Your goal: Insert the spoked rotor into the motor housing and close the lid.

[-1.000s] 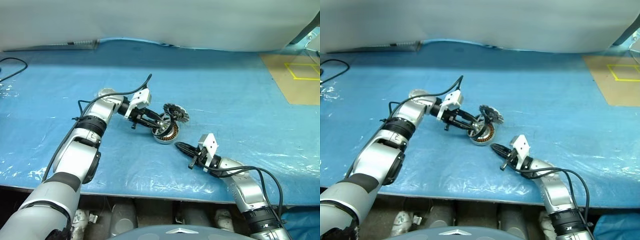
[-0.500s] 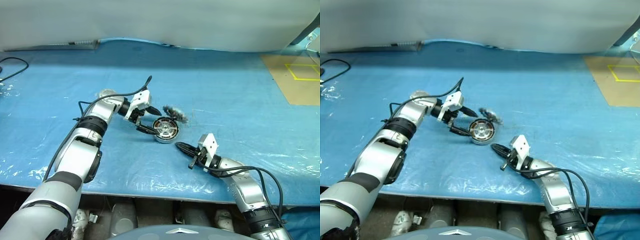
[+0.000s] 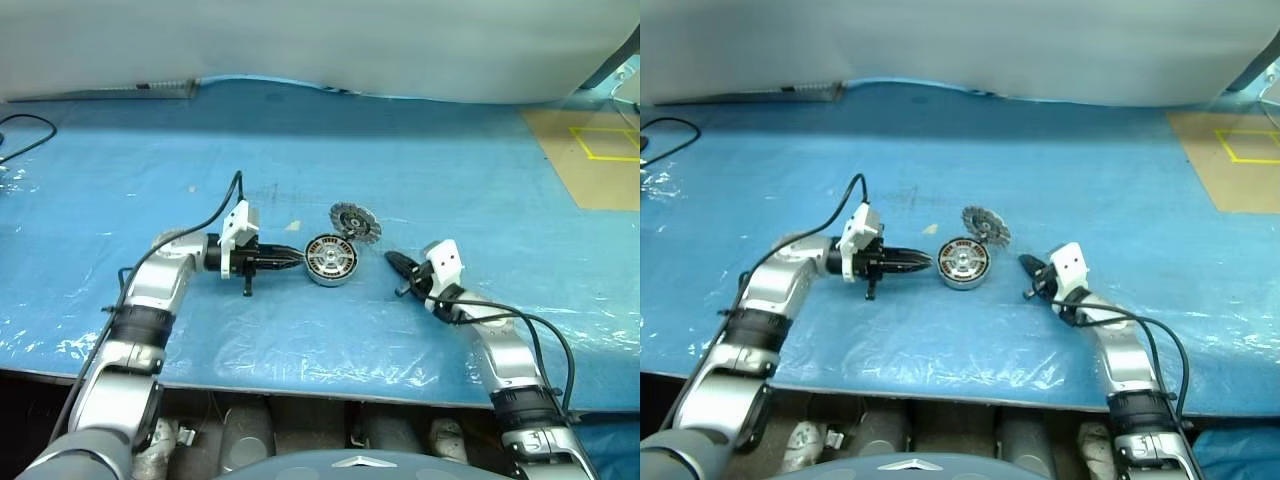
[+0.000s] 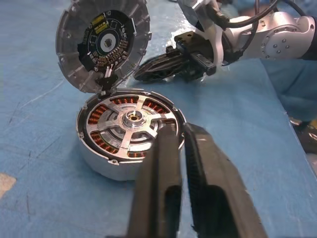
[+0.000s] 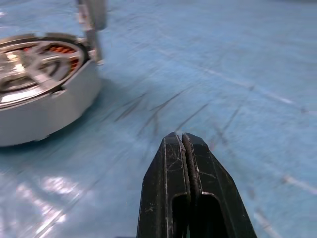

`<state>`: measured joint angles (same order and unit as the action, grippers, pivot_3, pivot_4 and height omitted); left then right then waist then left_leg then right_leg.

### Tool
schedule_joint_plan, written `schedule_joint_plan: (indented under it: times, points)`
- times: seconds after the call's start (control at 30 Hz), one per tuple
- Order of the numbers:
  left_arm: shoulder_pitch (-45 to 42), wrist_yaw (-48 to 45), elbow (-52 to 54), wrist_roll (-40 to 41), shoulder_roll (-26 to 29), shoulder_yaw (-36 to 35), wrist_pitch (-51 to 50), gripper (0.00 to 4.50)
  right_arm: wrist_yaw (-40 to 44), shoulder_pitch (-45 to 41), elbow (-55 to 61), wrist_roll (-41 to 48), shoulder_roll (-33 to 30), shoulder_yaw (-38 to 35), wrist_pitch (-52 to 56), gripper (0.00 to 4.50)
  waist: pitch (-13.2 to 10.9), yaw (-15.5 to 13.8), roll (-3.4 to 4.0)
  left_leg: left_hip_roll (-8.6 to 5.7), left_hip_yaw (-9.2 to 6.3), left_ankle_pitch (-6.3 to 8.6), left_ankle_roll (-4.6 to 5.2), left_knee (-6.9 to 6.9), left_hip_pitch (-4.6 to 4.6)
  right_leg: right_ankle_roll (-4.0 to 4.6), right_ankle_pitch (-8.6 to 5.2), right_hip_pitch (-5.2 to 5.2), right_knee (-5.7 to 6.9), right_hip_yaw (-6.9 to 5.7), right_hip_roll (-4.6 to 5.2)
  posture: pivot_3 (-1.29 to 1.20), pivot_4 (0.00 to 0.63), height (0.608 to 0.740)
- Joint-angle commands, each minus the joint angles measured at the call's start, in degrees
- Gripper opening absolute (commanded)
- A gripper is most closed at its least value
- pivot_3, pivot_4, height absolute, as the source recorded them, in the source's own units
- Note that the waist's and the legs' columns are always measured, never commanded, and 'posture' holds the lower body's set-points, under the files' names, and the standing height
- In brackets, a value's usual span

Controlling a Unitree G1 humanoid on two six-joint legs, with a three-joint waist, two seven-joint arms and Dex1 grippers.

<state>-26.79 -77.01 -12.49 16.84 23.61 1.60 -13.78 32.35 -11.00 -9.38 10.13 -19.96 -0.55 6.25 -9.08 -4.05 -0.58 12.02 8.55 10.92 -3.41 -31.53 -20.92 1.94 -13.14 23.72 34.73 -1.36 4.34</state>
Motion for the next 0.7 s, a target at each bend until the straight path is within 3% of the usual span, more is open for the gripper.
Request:
schedule_joint_plan:
  times: [0.03, 0.2, 0.33, 0.53, 0.7]
  points:
    - [7.44, 7.63, 8.75, 1.95, -2.10, -2.35, 2.39, 0.03, -2.55, -5.63, -4.25, -1.25, -0.07, -1.52, -1.34, 0.00, 0.00, 0.14, 0.02, -0.04, 0.01, 0.00, 0.00, 0.00, -0.05, 0.00, 0.00, 0.00, -0.02, 0.04, 0.02, 0.00, 0.150, 0.740]
    - [16.12, 18.69, 15.79, 3.31, -7.12, -3.67, 2.69, 0.03, -0.26, -13.51, -9.61, 0.31, -0.41, -2.18, -0.27, 0.00, -0.01, 0.28, 0.04, 0.09, 0.03, -0.02, 0.04, -0.02, -0.10, 0.00, 0.00, 0.17, 0.03, 0.03, -0.12, 0.00, 0.150, 0.740]
    - [21.74, 23.51, 18.39, 2.37, -10.61, -3.01, 8.61, 0.03, 3.50, -17.65, -8.73, 3.72, -0.12, -2.47, 4.11, 0.00, -0.01, 0.27, 0.04, 0.07, 0.04, -0.06, 0.13, -0.07, -0.12, -0.01, 0.01, 0.17, 0.02, 0.06, -0.10, 0.00, 0.150, 0.740]
    - [25.83, 25.62, 15.46, -2.70, -9.98, 0.65, 17.08, 0.03, 8.07, -16.05, 1.16, 9.38, 0.16, -1.33, 12.35, 0.00, -0.01, 0.08, 0.04, 0.11, 0.04, -0.09, 0.18, -0.06, -0.11, -0.01, 0.01, 0.18, 0.03, 0.05, -0.14, 0.00, 0.150, 0.740]
    - [24.94, 26.54, 14.78, -1.51, -9.62, 1.08, 17.35, 0.03, 8.89, -11.96, 9.44, 11.83, 0.35, -0.05, 18.07, 0.00, -0.01, 0.14, 0.04, 0.12, 0.04, -0.06, 0.14, -0.11, -0.08, -0.02, 0.02, 0.17, 0.05, 0.07, -0.13, 0.00, 0.150, 0.740]
